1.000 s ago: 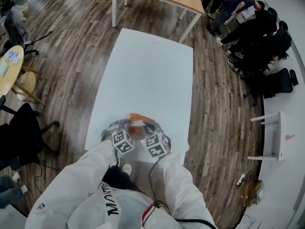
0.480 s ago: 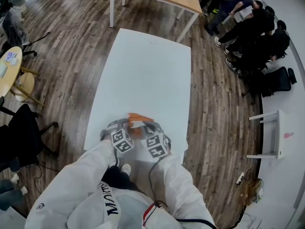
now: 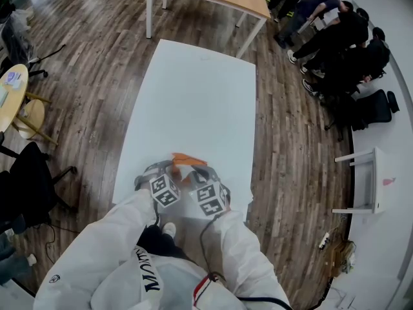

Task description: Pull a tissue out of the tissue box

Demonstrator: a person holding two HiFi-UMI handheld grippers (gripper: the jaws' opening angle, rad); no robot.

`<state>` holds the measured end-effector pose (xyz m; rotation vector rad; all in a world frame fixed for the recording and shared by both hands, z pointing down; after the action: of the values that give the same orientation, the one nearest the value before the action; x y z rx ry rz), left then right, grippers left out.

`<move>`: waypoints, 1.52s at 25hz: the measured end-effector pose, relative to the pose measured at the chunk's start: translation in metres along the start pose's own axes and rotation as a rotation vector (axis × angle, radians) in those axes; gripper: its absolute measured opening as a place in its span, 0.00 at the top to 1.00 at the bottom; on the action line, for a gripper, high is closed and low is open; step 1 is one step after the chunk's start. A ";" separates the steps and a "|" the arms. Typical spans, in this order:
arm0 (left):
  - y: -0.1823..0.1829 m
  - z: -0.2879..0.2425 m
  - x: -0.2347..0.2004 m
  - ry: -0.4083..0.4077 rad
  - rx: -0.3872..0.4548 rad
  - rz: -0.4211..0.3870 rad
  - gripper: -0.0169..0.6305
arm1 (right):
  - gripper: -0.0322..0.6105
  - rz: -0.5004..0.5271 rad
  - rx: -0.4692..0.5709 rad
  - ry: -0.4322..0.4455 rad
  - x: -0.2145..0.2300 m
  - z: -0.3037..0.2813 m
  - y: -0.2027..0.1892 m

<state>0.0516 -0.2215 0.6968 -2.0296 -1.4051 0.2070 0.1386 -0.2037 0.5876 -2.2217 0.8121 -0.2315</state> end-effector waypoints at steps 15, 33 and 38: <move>-0.001 -0.001 -0.001 0.007 -0.005 -0.004 0.70 | 0.94 -0.018 0.053 -0.025 0.005 0.011 0.013; -0.006 -0.007 -0.001 0.015 -0.019 0.000 0.71 | 0.95 -0.037 0.128 -0.065 0.015 0.038 0.032; -0.007 -0.007 -0.002 0.016 -0.020 -0.001 0.71 | 0.95 -0.037 0.138 -0.076 0.015 0.044 0.034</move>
<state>0.0484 -0.2245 0.7058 -2.0425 -1.4032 0.1770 0.1512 -0.2048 0.5313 -2.1035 0.6938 -0.2126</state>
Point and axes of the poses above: the fingertips, and each gripper's own axes: z backward along the fingers, x to its right, y out of its top, the point moved 7 cm from there along z, backward along the fingers, and after that the axes turned 2 degrees about -z, right-handed, at the moved point
